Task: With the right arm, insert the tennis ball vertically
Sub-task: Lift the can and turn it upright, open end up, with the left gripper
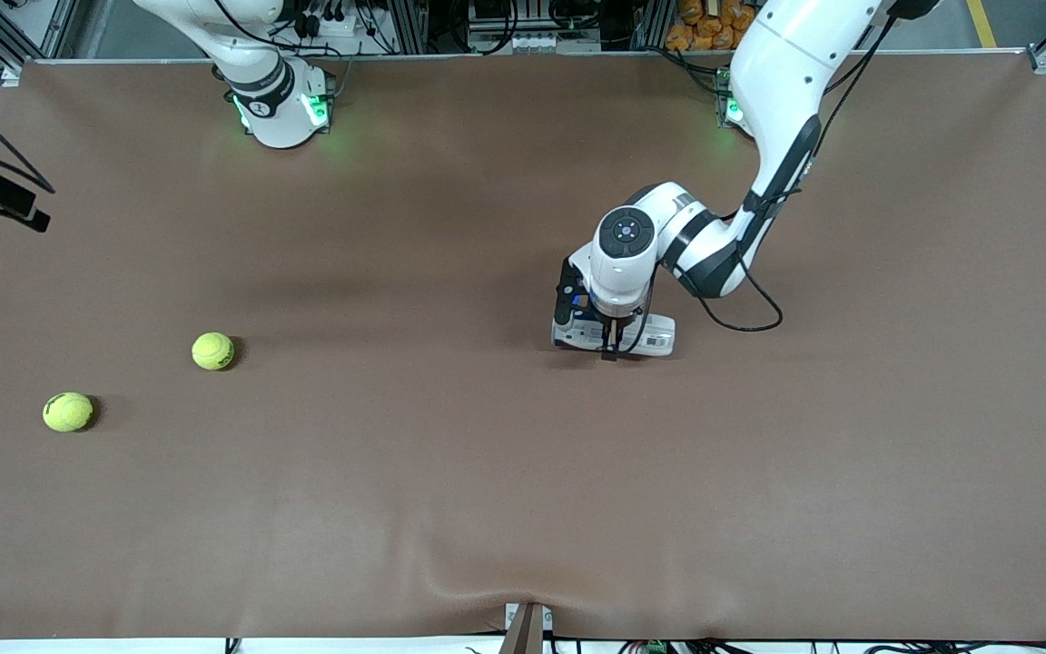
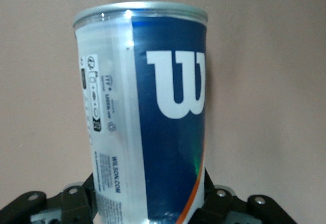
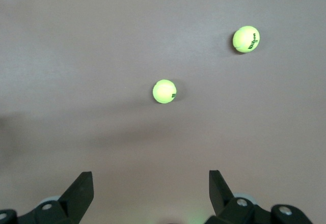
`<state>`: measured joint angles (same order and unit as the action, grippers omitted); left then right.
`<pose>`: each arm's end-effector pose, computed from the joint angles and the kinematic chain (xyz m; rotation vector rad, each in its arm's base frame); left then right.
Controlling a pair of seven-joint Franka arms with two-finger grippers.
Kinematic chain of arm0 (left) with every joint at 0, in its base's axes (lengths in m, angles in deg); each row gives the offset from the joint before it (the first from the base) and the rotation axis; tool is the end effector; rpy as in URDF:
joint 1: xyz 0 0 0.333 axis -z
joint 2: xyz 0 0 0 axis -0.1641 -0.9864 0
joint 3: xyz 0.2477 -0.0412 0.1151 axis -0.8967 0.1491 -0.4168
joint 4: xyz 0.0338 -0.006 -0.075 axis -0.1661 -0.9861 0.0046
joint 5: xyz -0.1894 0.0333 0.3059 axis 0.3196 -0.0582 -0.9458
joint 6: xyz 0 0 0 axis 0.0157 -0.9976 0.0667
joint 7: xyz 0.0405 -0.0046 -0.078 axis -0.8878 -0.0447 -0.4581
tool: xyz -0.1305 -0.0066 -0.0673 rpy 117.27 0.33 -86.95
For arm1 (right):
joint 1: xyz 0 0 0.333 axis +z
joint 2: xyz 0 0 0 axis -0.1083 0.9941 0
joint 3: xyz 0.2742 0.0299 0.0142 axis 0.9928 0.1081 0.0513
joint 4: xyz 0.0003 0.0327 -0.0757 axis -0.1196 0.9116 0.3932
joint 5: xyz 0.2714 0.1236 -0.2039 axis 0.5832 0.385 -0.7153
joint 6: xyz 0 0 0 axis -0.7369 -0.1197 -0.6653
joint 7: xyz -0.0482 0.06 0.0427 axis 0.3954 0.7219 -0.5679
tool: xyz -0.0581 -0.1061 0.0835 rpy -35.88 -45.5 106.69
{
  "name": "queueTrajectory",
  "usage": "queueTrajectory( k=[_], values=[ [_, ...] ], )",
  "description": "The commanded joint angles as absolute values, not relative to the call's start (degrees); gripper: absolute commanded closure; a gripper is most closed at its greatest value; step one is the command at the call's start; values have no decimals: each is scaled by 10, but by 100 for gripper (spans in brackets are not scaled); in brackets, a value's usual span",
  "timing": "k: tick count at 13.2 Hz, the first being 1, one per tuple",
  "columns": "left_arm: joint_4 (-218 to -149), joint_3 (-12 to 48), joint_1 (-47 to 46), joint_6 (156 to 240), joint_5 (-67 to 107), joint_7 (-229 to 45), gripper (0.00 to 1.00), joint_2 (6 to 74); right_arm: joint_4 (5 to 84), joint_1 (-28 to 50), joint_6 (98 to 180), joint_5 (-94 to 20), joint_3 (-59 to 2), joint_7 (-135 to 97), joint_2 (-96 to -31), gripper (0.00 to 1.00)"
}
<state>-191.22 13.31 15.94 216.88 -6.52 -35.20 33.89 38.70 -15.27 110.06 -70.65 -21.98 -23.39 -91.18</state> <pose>0.4698 -0.3639 0.1747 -1.9642 2.3419 0.0474 0.4901 -0.0592 0.5532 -3.0820 0.1919 0.0648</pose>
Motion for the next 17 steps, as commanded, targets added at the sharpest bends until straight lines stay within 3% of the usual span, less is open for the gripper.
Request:
queueTrajectory(
  k=[1,8,11,13,17],
  values=[
    [-1893,152,153,2119,-65,-325,28,366,407,-154,1104,-695,-223,-238,-927,0],
    [-1799,189,75,2032,96,-176,31,370,429,-168,1092,-709,-226,-257,-914,0],
    [-1770,189,52,2011,195,-100,32,370,418,-214,1152,-724,-226,-244,-850,0],
    [-1762,189,35,2007,257,-48,32,368,425,-206,1187,-720,-224,-223,-815,0],
    [-1755,189,15,2007,374,44,32,370,498,-194,1301,-720,-223,-225,-786,0]
  ],
)
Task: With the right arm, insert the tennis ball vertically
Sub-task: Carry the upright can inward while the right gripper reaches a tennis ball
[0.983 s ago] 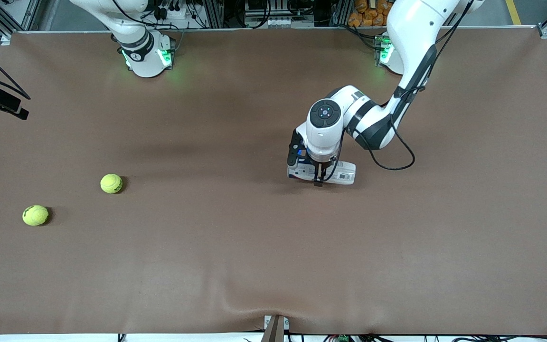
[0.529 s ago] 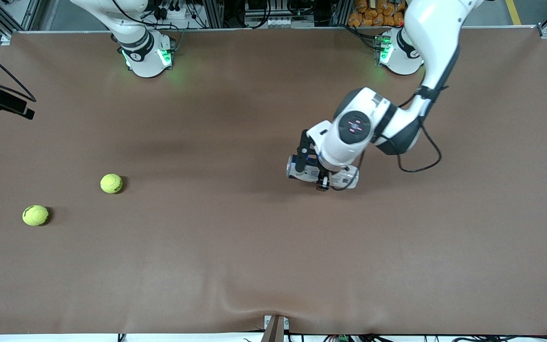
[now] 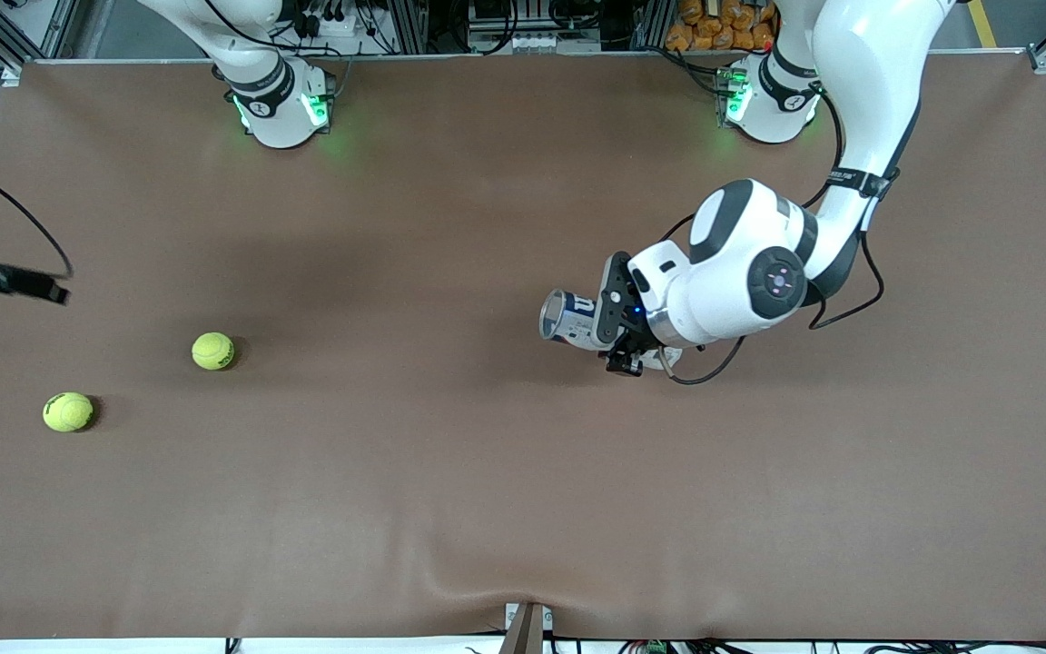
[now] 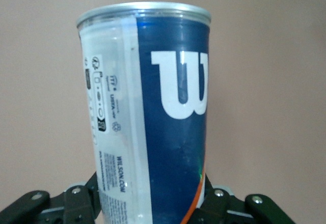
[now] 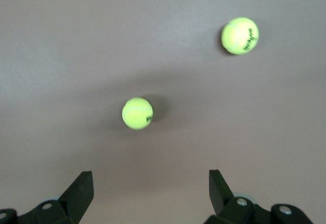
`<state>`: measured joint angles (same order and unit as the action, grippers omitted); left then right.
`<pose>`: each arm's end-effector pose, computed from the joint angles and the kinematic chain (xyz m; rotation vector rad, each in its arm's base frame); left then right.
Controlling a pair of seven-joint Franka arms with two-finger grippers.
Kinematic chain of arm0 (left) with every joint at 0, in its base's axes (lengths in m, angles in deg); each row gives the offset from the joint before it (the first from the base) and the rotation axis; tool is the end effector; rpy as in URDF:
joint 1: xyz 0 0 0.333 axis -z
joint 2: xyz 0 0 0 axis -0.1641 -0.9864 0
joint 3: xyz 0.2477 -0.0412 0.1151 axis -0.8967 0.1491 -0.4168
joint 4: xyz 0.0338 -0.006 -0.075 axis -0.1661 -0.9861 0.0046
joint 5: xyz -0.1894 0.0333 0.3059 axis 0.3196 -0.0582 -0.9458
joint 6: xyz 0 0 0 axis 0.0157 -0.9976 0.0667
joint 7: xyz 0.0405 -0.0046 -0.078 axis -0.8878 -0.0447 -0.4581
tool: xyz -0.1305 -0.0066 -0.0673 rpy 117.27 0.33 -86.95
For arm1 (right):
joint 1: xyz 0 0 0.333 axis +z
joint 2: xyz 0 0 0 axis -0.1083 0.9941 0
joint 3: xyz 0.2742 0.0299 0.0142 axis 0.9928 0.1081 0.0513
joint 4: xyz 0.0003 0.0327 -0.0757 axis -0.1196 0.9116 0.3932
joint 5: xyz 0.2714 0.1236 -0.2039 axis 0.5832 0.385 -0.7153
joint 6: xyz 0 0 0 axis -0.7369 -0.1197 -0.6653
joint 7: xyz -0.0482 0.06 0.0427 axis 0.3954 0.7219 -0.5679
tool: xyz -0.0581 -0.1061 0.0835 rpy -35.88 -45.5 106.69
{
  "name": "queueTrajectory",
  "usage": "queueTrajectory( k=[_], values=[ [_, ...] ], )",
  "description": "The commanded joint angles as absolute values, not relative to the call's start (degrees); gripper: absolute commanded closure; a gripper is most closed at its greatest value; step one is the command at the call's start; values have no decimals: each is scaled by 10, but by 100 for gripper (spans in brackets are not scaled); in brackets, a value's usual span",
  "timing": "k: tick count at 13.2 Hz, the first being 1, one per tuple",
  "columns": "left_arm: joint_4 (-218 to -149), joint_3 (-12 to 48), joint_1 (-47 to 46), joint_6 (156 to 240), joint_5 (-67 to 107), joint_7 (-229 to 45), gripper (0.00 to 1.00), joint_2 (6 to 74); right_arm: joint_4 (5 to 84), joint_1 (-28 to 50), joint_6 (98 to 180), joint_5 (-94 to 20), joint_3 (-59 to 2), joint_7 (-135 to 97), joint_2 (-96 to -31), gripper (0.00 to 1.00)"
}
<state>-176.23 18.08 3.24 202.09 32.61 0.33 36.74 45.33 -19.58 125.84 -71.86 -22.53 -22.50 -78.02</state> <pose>0.5454 -0.3408 0.3054 1.6789 -2.1269 0.3276 0.5422 -0.1184 0.4024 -3.0758 0.3145 0.1718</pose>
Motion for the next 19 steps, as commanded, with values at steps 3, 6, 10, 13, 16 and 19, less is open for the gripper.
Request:
queueTrajectory(
  k=[3,6,10,13,16,19],
  values=[
    [-1742,187,8,2007,461,107,32,361,600,-194,1385,-719,-223,-227,-792,0],
    [-1742,188,-5,2008,557,175,32,349,679,-193,1476,-719,-224,-233,-792,0],
    [-1742,187,-2,2015,721,309,32,305,728,-173,1575,-721,-224,-351,-774,0],
    [-1746,187,1,2016,817,407,32,273,726,-170,1600,-720,-223,-407,-740,0],
    [-1755,187,14,2015,931,498,32,255,725,-152,1627,-716,-222,-446,-706,0],
    [-1755,188,35,2014,1034,572,32,215,724,-103,1647,-716,-224,-511,-698,0]
  ],
)
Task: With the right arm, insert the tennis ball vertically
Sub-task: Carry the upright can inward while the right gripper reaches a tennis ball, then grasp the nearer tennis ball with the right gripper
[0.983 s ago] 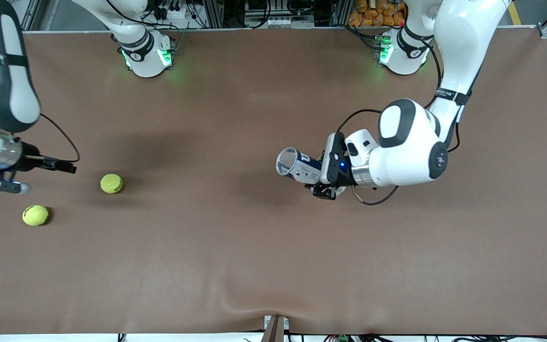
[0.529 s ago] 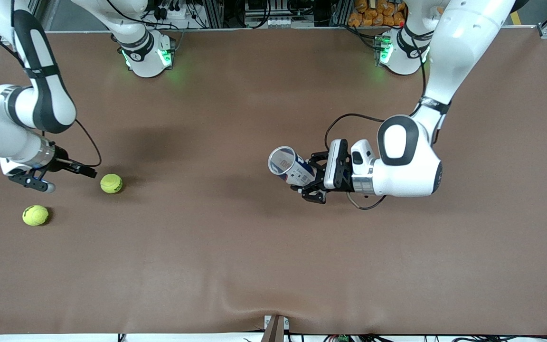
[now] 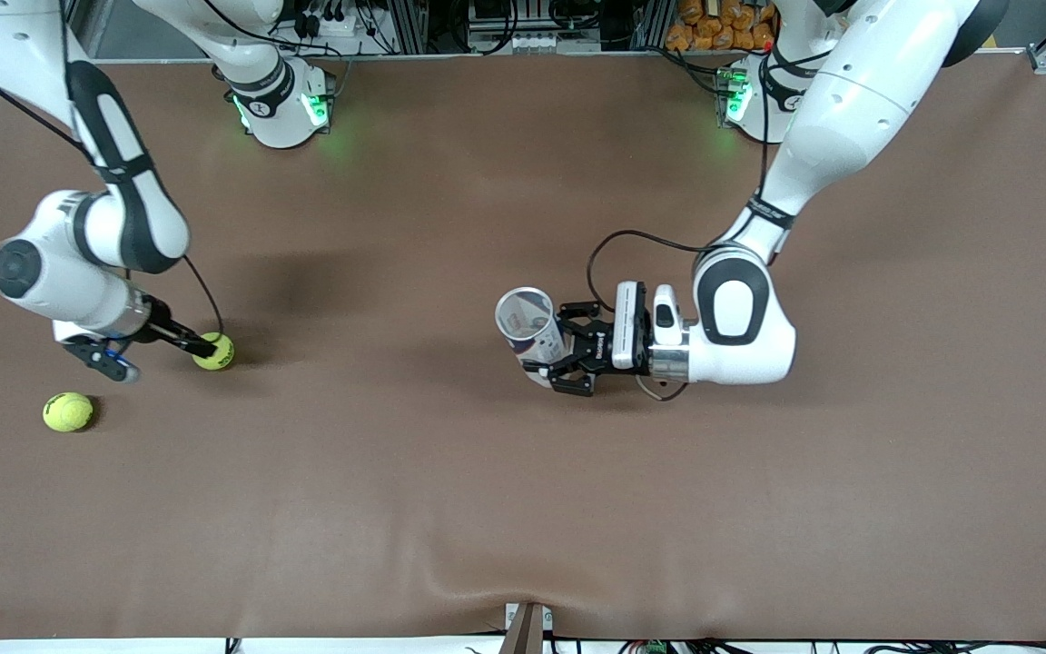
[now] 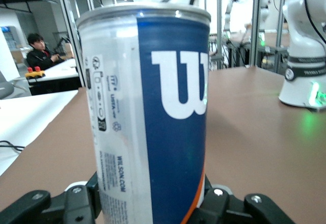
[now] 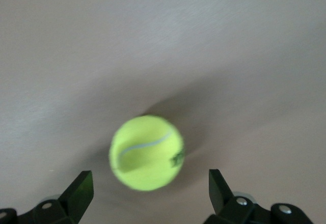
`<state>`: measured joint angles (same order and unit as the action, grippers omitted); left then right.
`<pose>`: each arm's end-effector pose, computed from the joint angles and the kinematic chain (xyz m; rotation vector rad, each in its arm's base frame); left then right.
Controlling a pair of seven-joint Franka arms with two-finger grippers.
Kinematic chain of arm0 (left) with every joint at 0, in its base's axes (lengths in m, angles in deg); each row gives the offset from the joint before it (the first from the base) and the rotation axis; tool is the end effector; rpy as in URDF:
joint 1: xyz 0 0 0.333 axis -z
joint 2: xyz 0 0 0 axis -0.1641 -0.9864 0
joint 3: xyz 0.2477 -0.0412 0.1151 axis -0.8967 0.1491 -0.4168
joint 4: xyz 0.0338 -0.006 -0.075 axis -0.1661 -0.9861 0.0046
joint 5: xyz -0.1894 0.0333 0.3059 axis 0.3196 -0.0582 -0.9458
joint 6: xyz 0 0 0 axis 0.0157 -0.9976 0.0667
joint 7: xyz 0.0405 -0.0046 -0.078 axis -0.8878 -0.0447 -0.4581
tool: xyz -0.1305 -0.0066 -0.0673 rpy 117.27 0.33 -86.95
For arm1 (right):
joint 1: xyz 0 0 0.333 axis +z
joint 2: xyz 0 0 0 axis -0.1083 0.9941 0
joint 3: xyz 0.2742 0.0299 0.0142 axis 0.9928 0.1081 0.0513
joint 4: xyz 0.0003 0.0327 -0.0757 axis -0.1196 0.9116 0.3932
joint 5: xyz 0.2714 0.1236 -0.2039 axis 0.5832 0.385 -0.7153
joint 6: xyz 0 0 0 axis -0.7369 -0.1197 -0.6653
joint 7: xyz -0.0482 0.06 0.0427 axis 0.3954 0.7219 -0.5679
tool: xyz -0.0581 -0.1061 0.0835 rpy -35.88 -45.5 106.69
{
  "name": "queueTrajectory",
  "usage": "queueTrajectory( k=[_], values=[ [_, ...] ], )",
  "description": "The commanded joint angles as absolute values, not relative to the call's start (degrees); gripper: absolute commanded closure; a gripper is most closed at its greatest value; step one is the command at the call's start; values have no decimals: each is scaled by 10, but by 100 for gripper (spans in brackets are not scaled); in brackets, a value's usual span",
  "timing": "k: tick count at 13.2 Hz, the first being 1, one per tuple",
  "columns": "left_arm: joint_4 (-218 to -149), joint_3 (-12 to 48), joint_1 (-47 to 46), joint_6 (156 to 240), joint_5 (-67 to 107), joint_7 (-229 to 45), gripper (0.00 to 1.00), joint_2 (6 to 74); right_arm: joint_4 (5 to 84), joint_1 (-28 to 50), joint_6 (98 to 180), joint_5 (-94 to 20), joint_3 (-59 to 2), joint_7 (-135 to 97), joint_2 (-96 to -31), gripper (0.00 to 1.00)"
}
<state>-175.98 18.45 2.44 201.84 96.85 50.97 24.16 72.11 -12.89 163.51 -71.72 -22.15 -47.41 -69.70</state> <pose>0.5531 -0.3879 0.2386 1.2048 -1.4824 1.1115 0.5107 -0.0489 0.1843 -3.0146 0.8235 0.1157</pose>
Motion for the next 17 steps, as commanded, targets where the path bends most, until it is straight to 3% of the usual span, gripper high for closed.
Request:
queueTrajectory(
  k=[1,9,14,17],
  values=[
    [-1755,188,47,2012,1070,591,32,202,722,-105,1662,-716,-223,-511,-686,0],
    [-1756,184,143,2019,1266,674,32,145,707,-127,1675,-729,-227,-503,-648,0],
    [-1755,175,223,2117,1364,690,32,143,687,-153,1676,-753,-226,-502,-621,0],
    [-1751,170,220,2119,1382,737,33,132,689,-153,1677,-753,-226,-503,-619,0]
  ],
)
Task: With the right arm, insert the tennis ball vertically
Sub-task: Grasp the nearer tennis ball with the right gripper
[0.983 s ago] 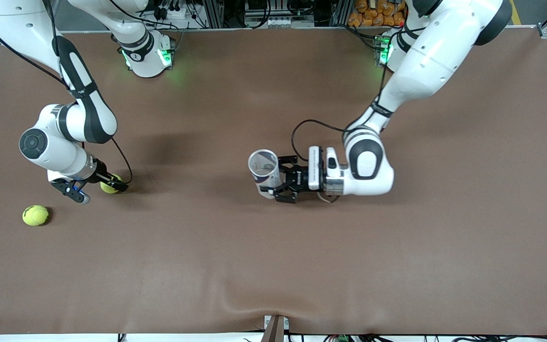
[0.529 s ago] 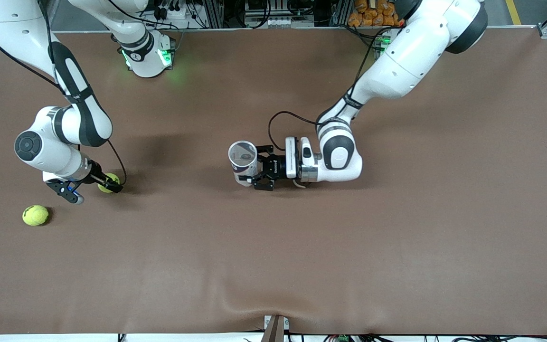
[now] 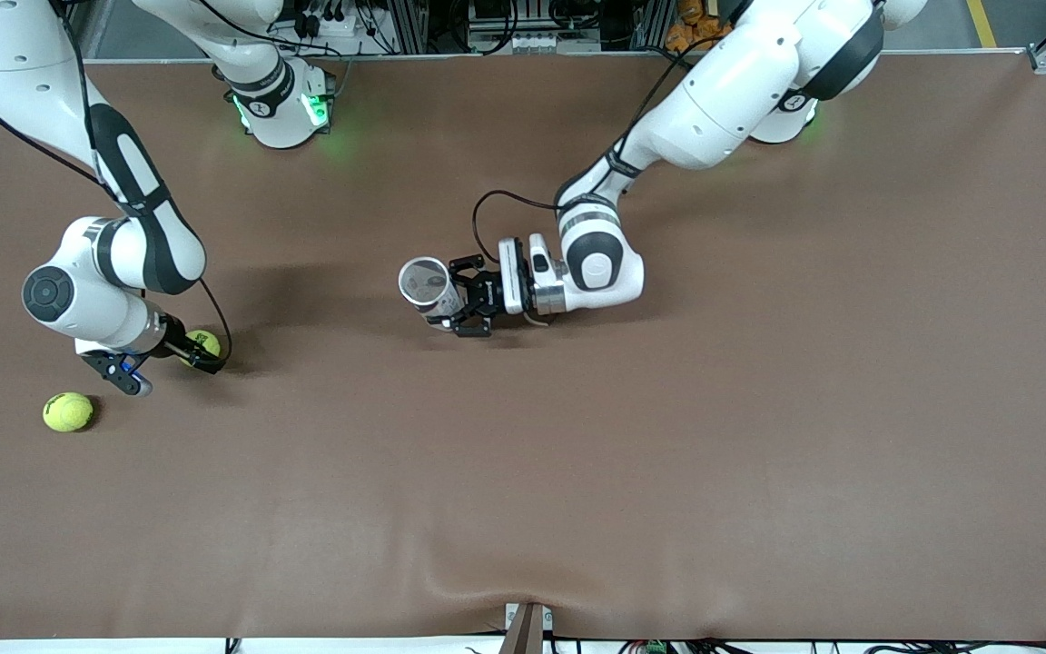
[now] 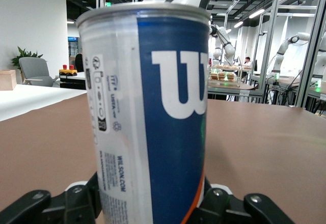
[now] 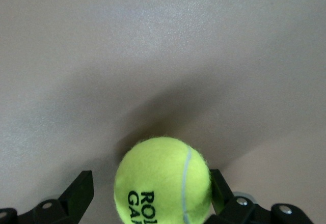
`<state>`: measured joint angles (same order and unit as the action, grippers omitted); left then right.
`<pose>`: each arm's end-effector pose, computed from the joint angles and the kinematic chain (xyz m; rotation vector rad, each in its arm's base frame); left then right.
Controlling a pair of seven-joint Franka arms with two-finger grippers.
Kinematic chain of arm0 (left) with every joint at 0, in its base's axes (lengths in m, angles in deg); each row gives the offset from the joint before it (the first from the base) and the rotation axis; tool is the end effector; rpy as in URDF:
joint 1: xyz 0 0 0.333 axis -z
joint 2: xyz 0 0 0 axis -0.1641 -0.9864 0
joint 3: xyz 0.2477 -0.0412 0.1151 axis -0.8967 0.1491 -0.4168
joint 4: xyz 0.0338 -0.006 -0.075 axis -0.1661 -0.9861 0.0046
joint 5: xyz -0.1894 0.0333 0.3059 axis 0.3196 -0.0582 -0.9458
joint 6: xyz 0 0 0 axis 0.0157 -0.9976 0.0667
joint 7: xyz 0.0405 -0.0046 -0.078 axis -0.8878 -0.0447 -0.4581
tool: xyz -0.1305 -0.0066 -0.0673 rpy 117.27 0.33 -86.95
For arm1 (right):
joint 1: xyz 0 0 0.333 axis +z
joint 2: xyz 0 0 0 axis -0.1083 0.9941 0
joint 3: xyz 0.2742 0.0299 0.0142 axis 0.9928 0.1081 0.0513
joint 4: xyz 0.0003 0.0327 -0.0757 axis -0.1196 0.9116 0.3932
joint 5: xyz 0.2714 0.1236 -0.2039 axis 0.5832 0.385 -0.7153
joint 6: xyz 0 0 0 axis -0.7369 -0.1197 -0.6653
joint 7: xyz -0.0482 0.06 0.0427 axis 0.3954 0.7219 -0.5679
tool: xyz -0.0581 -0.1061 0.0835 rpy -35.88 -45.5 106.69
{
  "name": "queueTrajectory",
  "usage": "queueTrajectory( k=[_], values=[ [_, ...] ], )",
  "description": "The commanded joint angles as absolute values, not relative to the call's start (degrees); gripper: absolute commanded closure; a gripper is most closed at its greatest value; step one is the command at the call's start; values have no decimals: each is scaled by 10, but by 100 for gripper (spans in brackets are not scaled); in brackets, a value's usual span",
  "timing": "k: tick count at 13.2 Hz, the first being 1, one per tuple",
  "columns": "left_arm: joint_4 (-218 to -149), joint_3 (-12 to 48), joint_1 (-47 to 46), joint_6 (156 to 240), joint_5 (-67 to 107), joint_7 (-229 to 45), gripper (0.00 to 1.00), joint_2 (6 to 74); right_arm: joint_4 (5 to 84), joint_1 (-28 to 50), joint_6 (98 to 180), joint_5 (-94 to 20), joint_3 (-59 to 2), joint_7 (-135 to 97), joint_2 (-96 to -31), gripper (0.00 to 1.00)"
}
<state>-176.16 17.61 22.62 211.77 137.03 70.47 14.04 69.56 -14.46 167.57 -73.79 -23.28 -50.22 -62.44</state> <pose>0.4226 -0.5319 0.1316 1.3728 -1.1613 1.1907 0.5145 -0.0753 0.1394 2.9840 -0.9234 -0.1263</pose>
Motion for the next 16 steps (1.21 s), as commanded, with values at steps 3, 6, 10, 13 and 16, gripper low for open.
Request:
queueTrajectory(
  k=[3,6,10,13,16],
  values=[
    [-1751,170,225,2117,1393,743,33,118,690,-154,1675,-753,-226,-503,-613,37],
    [-1749,170,227,2115,1403,764,32,105,689,-154,1663,-753,-225,-504,-623,46],
    [-1749,171,226,2077,1416,782,32,96,683,-101,1571,-744,-215,-518,-704,45],
    [-1750,171,225,2075,1412,804,32,100,658,17,1467,-742,-215,-651,-778,45],
    [-1752,171,221,2074,1412,842,32,101,580,131,1400,-735,-215,-825,-777,45]
  ],
)
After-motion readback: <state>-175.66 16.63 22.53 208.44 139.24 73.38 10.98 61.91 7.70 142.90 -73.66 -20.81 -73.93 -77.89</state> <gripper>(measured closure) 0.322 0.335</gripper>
